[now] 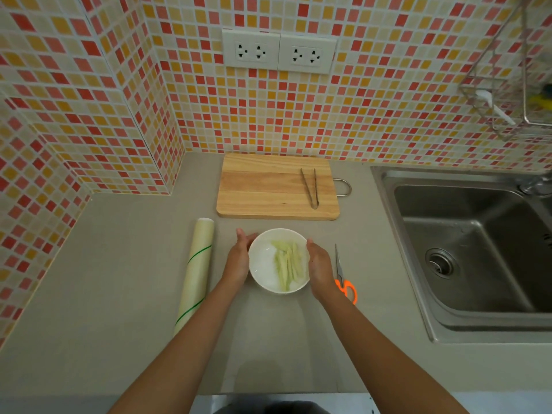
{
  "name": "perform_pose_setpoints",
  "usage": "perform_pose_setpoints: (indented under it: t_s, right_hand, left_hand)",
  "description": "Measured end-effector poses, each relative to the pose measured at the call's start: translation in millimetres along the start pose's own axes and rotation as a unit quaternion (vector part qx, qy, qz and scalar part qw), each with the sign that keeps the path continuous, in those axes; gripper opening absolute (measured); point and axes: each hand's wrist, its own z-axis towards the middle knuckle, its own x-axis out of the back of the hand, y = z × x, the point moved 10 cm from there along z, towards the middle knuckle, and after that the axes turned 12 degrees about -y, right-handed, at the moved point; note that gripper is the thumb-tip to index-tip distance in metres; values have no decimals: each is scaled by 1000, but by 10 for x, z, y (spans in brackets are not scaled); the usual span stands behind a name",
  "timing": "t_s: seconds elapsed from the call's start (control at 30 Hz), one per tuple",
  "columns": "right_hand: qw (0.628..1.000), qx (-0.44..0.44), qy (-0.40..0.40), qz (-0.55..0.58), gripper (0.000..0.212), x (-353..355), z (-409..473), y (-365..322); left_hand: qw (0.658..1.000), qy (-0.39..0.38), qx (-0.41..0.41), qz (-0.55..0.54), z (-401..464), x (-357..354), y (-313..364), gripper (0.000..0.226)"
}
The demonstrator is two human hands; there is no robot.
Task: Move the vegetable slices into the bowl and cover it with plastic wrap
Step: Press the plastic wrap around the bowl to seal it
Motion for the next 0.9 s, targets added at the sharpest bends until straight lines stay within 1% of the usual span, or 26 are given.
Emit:
perform_pose_setpoints:
  t_s: [0.07, 0.13, 0.2, 0.3, 0.4, 0.5, 0.63, 0.73, 0.8, 0.9]
  right_hand:
    - [999, 10, 41, 19, 40, 44, -7, 13]
    - [997, 16, 74, 31, 37, 77, -14, 17]
    - [994, 19, 98, 43, 34, 82, -37, 16]
    - [990, 29, 130, 47, 32, 97, -89, 36]
    - [985, 40, 154, 60, 28, 97, -153, 67]
    - [983, 44, 164, 63, 26, 90, -175, 80]
    - [982, 47, 170, 61, 35, 107, -169, 101]
    - [980, 50, 183, 62, 37, 115, -170, 117]
    - [978, 59, 191, 59, 34, 105, -186, 110]
    - [976, 70, 200, 45, 29, 83, -228, 109]
  left_hand:
    - [995, 75, -18, 64, -58, 154, -10, 52]
    - [986, 108, -2, 124, -95, 193, -124, 41]
    - [984, 109, 25, 140, -96, 167, -230, 40]
    - [986, 116, 52, 108, -82, 144, -291, 43]
    - [988, 113, 58, 92, -56, 132, -327, 44]
    - [986, 109, 51, 113, -35, 125, -308, 43]
    - [983, 110, 29, 140, -30, 94, -231, 54]
    - [979, 143, 25, 144, -56, 114, -213, 52]
    - [975, 172, 33, 134, -89, 134, -228, 47]
    - [971, 189, 17, 147, -93, 139, -175, 51]
